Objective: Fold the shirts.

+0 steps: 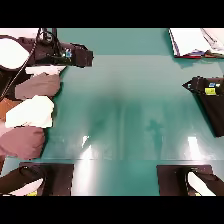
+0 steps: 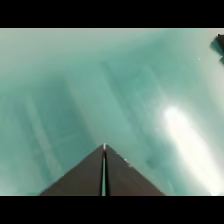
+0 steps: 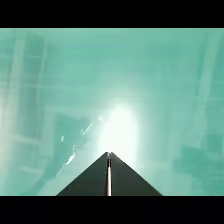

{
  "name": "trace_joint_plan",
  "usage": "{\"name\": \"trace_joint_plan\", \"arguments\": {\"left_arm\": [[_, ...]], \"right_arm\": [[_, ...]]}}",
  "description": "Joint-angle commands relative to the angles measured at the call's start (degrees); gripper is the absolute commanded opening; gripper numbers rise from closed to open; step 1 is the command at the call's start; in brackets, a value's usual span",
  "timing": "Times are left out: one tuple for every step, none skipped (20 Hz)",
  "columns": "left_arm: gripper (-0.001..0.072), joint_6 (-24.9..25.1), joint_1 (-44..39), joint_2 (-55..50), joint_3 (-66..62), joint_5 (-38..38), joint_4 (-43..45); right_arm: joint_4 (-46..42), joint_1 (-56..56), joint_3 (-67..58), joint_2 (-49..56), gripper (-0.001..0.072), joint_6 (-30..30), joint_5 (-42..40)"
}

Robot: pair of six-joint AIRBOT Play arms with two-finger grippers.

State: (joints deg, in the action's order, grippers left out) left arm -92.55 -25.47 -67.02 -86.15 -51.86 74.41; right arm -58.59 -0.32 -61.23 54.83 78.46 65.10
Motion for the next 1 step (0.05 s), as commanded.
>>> {"name": "trace_joint_plan", "arguments": {"left_arm": [[0.0023,-0.04,-0.02,0.02,0.00,0.48,0.02]], "right_arm": [[0.07,1.42,0.02,-0.04,0.0015,0.02,0.07]]}}
